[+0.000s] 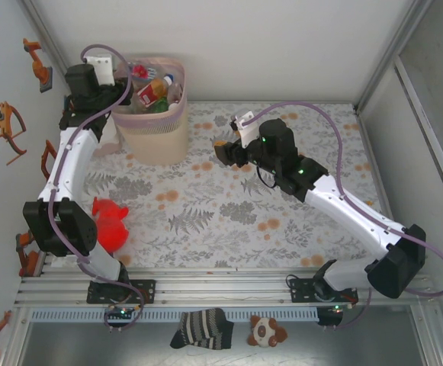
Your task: Put the plastic bottles in the bin
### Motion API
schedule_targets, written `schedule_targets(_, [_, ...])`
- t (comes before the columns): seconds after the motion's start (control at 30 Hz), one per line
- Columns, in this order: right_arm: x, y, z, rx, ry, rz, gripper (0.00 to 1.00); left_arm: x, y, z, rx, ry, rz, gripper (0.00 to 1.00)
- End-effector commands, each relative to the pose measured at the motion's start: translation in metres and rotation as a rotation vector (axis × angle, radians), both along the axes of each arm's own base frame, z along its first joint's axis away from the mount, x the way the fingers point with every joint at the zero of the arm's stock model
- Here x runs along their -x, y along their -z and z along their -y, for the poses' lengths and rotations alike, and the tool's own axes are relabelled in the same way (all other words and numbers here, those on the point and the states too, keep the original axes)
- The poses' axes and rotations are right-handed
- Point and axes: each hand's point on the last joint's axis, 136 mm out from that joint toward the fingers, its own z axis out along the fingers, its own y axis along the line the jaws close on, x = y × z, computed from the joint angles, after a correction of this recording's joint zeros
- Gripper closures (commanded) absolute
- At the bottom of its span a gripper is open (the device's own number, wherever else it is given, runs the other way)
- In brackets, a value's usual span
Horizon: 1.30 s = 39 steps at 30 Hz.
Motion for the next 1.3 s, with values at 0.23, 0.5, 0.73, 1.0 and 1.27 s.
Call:
schedule_targets(0.23, [0.003, -0.004, -0.002, -0.006, 0.002, -0.008, 0.31, -0.024, -0.044, 0.011, 0.055, 0.07, 0.078, 0.64])
schedule_targets(0.5, [0.004, -0.003, 0.001, 0.002, 0.01, -0.014, 0.31, -0.072, -0.03, 0.014, 0.122, 0.119, 0.12, 0.62])
schedule_targets(0.73, [0.004, 0.001, 0.005, 0.007, 0.027, -0.024, 0.31, -0.116, 0.002, 0.005, 0.201, 0.087, 0.044, 0.63])
schedule_targets(1.0, [0.004, 0.006, 0.004, 0.011, 0.027, -0.032, 0.31, -0.124, 0.063, 0.013, 0.239, 0.082, -0.152, 0.67])
schedule_targets(1.27, [0.004, 0.002, 0.011, 0.021, 0.047, -0.015, 0.31, -0.094, 0.014, 0.012, 0.244, 0.098, -0.007, 0.67])
